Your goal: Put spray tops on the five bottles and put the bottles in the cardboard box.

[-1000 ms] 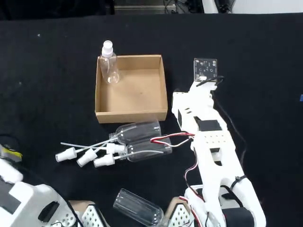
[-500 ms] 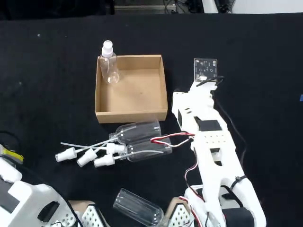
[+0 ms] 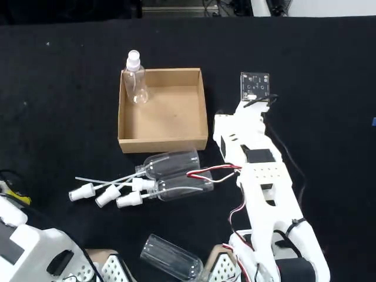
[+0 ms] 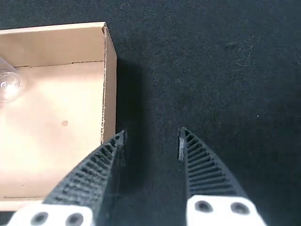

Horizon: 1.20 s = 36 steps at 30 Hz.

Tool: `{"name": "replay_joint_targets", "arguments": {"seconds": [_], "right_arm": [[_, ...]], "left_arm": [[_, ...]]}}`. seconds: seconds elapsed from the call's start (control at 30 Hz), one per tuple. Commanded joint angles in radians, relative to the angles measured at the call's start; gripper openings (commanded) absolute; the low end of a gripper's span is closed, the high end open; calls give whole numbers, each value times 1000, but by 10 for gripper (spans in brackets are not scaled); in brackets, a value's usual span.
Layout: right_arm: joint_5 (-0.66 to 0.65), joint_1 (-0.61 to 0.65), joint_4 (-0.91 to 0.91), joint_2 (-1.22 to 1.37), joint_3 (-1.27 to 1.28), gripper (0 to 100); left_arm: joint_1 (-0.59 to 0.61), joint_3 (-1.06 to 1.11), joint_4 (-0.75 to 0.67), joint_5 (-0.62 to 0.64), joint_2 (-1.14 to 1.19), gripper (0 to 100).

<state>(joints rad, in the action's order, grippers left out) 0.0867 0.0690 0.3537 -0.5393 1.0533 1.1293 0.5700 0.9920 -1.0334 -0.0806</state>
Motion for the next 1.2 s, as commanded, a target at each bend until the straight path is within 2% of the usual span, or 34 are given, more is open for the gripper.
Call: {"name": "replay_joint_targets", "arguments": {"seconds": [0.0,0.33,0.57,0.63,0.73,0.83,0.93,1.1,1.17], "right_arm": [[0,-11,-28,-1,-7,159],[0,-11,-26,-1,-7,159],[0,-11,-26,-2,-7,159],[5,-17,-26,-8,-7,159],[6,-18,-25,-10,-10,159],[5,-18,-3,-15,-19,159],[3,-18,109,-67,-64,159],[-12,-18,334,-225,-162,159],[-75,-12,407,-294,-189,159]], "left_arm": [[12,-7,-20,2,-5,310],[2,-2,-14,2,-5,300],[-25,77,-14,0,-15,25],[-44,94,-2,2,-20,44],[-70,53,104,9,-74,38],[-111,-27,242,120,-180,29],[-153,-73,308,259,-302,30],[-222,-42,275,534,-448,30],[-246,1,218,658,-482,30]]}}
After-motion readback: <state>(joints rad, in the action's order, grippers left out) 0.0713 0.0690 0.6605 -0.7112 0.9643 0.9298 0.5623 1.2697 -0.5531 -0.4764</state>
